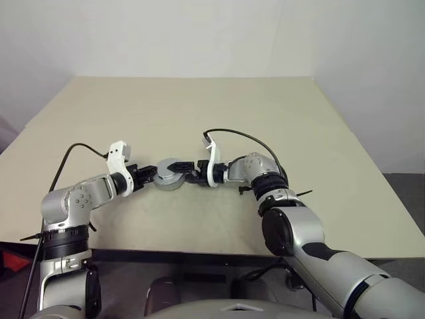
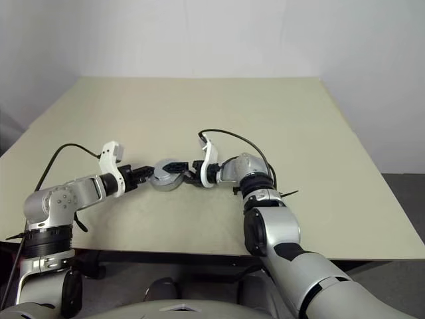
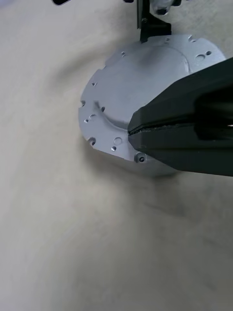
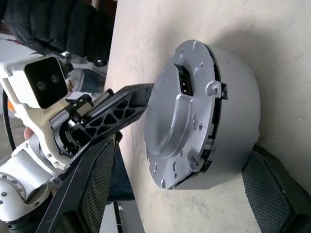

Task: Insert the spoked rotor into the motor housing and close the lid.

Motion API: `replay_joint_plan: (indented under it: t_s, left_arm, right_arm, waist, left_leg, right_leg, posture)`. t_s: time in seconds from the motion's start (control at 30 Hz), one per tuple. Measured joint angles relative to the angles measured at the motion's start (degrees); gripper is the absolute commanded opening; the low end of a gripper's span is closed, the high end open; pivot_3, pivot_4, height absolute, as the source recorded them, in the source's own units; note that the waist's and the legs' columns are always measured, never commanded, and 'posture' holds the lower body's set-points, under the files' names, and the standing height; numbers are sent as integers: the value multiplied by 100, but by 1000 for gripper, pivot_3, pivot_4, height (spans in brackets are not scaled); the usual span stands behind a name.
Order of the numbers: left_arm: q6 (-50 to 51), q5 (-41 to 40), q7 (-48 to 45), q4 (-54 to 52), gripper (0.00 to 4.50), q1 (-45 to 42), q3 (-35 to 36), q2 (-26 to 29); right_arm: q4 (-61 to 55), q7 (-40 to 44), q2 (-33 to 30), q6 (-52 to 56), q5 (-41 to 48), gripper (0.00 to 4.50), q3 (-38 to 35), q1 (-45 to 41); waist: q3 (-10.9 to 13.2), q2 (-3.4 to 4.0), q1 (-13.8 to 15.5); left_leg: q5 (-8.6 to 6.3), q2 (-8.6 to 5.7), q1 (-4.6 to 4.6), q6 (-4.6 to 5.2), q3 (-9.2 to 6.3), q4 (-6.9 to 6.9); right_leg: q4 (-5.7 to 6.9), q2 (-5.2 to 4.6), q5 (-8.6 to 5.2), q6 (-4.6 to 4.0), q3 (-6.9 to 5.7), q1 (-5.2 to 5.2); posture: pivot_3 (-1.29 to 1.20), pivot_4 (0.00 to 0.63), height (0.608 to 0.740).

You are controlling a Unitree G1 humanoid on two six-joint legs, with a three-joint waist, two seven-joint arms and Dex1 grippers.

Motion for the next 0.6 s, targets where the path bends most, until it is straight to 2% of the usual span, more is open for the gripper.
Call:
replay_joint_plan:
  t_s: [0.33, 0.6]
  left_arm:
    - [-8, 75, 14, 1, 0, 2, 85, 9]
    - [-8, 114, 65, 1, 0, 3, 104, -32]
  right_arm:
    - [124, -106, 103, -61, 58, 4487, -123, -29]
    - [553, -661, 146, -442, 230, 4487, -342, -268]
  waist:
    - [1, -2, -2]
    - [1, -2, 14]
  left_leg:
    - [0, 1, -3, 0, 0, -1]
    - [0, -1, 5, 1, -1, 0]
  right_leg:
    - [1, 1, -1, -2, 1, -6]
    - [13, 0, -5, 6, 1, -5]
  posture:
    - [0, 0, 740]
    - [0, 0, 740]
